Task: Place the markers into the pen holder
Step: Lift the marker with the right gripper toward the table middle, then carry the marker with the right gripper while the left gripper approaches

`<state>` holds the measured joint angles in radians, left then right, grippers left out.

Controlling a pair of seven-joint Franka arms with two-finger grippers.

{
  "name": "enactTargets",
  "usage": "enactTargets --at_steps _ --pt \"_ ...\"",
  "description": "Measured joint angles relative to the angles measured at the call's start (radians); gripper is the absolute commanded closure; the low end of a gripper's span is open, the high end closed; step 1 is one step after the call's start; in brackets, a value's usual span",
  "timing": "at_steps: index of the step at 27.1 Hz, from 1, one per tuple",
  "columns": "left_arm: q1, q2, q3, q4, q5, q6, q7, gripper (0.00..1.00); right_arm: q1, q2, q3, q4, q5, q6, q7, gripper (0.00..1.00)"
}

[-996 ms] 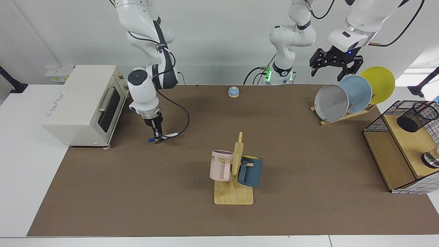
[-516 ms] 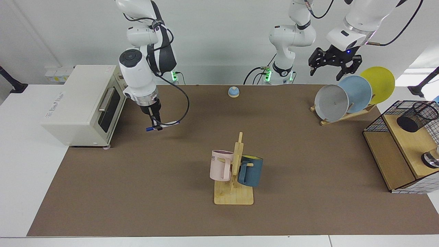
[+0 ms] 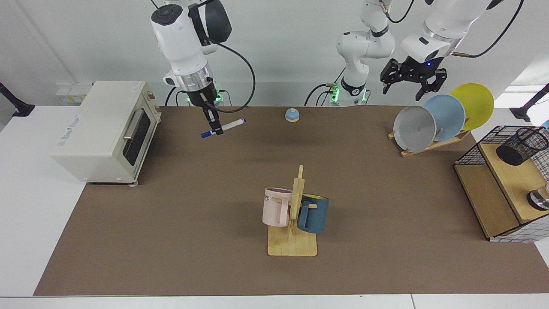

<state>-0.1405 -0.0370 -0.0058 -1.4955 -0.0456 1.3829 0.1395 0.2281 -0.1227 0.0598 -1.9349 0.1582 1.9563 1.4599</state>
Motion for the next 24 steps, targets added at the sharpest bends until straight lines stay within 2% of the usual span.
enactTargets --at_steps 5,12,19,24 --pt "0.000 0.000 -0.007 0.000 0.000 0.000 0.000 0.00 0.038 -0.010 0.002 0.038 0.009 -0.058 0.034 1.00" --pt "-0.010 0.000 -0.047 0.000 -0.014 0.002 0.002 0.00 0.126 -0.011 0.010 0.071 0.012 -0.065 0.222 1.00" --pt "-0.024 0.000 -0.131 0.000 -0.088 0.010 0.016 0.01 0.185 -0.011 0.018 0.091 0.020 -0.042 0.333 1.00" --pt "-0.028 -0.002 -0.196 0.000 -0.131 0.054 0.100 0.01 0.192 -0.010 0.018 0.091 0.064 -0.020 0.345 1.00"
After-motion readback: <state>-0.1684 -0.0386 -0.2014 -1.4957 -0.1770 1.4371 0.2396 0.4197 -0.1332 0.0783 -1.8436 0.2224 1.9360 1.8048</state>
